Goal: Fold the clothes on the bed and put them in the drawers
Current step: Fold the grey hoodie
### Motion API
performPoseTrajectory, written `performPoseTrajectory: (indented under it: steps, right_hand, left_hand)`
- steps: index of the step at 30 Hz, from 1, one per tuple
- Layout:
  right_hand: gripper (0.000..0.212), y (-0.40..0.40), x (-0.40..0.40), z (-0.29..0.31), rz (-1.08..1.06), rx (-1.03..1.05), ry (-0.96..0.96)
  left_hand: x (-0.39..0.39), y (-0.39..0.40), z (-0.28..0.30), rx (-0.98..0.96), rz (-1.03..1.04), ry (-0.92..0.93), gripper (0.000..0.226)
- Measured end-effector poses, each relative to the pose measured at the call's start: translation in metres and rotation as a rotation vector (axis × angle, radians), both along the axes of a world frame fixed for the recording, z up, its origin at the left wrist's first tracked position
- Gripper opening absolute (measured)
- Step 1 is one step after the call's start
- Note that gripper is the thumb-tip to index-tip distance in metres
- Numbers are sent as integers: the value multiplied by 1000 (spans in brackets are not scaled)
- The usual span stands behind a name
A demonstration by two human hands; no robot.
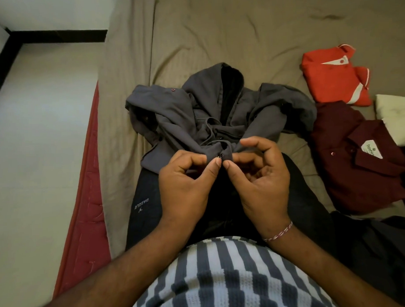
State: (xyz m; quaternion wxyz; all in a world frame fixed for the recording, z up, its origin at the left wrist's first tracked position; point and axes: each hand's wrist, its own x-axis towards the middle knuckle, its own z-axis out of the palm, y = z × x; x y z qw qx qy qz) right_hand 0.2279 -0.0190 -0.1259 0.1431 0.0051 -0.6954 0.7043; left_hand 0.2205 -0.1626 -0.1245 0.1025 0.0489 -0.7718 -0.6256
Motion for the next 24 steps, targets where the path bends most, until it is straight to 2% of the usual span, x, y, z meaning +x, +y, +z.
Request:
performPoseTrajectory:
  steps: [9,18,21,24]
  right_hand:
    - [43,-3,1,-1,-40,132,18]
    - [41,-2,1,-5,-40,110,-40]
    - [40,1,1,-7,-46,233,-9]
    - [35,1,1,-10,-64,387,58]
  left_hand:
    - [4,-1,11,-49,-31,-22,3]
    - [4,3,10,-128,-43,-16,6]
    - [2,2,8,-117,-62,-50,7]
    - [-3,0,6,-24,-90,-146,8]
